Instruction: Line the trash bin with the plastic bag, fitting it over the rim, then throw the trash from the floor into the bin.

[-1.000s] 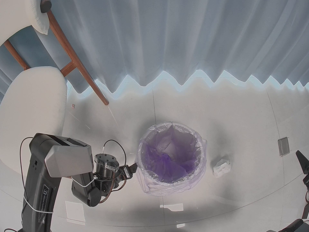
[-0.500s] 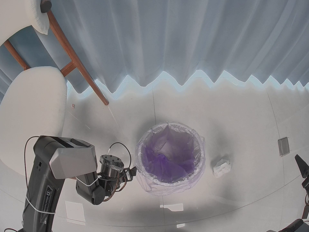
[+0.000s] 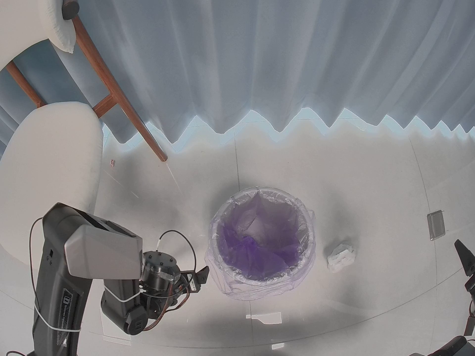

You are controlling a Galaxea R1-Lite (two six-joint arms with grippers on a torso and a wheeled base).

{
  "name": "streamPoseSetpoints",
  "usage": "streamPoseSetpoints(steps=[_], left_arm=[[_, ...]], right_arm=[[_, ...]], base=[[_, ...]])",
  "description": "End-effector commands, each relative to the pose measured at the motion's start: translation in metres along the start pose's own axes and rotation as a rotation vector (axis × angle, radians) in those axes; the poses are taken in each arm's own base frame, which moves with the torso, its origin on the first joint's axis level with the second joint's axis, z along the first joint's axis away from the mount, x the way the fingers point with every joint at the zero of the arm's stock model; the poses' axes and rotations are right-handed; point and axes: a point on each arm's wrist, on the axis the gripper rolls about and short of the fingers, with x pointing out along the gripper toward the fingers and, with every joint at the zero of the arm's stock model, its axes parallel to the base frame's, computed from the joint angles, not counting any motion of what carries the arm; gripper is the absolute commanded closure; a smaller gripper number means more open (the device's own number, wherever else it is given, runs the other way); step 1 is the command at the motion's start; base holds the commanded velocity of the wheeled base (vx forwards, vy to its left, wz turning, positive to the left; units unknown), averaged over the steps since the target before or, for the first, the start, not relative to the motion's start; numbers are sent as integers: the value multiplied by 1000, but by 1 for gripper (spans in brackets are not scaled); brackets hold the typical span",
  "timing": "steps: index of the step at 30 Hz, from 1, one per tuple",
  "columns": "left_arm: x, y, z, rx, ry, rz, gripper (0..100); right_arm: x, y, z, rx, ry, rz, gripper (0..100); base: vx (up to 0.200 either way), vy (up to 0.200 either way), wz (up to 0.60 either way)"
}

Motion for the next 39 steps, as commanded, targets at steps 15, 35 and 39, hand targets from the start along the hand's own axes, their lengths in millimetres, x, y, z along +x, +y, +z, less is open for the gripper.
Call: streamPoseSetpoints(steps=[15, 35, 39], left_arm=[[-187, -4, 63, -95, -151, -410, 0], [-262, 14, 105, -193, -624, -304, 0], [-279, 31, 114, -217, -749, -215, 0]], right_arm=[[82, 39, 40, 138, 287, 91, 0], [197, 84, -61, 168, 603, 213, 0], [213, 81, -81, 179, 601, 214, 0]], base=[[-133, 0, 0], [-80, 0, 0], [0, 0, 0]])
